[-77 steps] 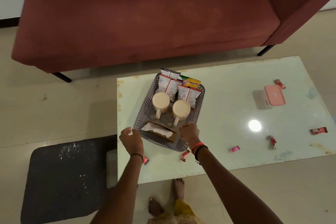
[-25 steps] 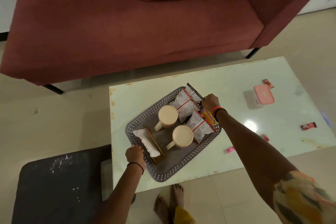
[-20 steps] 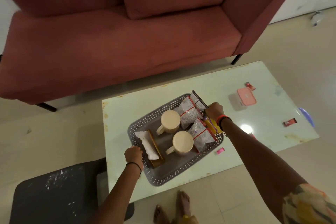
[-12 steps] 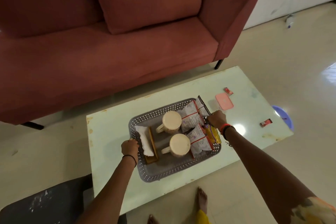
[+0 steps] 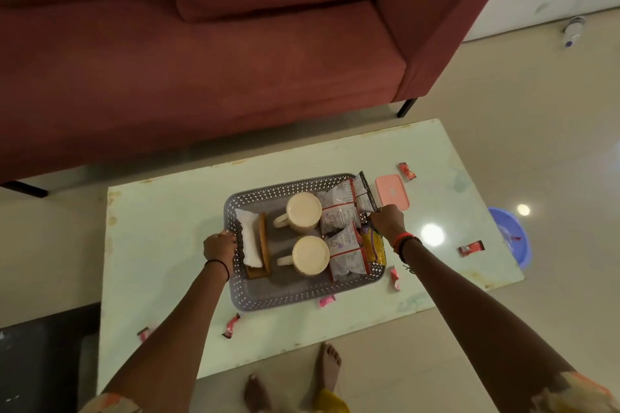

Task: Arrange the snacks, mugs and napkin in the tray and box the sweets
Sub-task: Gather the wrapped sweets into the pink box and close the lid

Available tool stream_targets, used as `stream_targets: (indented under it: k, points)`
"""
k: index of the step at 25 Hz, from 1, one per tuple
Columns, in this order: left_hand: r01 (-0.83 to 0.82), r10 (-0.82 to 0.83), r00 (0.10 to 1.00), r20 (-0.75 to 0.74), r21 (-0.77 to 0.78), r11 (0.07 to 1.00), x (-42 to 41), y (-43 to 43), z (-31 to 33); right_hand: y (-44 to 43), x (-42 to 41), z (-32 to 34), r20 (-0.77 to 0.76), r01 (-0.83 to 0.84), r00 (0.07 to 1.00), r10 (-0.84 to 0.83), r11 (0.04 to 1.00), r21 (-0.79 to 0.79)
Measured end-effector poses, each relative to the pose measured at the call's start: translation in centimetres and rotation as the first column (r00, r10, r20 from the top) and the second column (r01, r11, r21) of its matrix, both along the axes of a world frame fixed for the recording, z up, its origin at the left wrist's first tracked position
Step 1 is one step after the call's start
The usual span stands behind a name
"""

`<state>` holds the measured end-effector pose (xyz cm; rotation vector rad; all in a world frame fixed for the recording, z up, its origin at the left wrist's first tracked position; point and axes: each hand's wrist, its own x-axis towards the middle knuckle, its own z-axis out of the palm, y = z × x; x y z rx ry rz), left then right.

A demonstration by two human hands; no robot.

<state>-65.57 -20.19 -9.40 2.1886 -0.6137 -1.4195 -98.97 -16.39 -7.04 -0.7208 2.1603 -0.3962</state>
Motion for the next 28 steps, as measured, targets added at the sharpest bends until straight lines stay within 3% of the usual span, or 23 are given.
stream_targets:
  k: [10, 28]
  points:
    - [-0.117, 0.112, 0.991, -0.078, -0.066, 0.991, -1.5, -3.0, -3.2, -4.3, -1.4, -4.6, -0.044, -0.044, 0.998, 0.042, 0.998, -0.052]
    - [-0.048, 0.048, 0.999, 0.000, -0.062, 0.997, -0.2, -5.5, -6.9, -6.5, -0.9, -7.2, -0.079, -0.068, 0.995, 0.065, 0.997, -0.043]
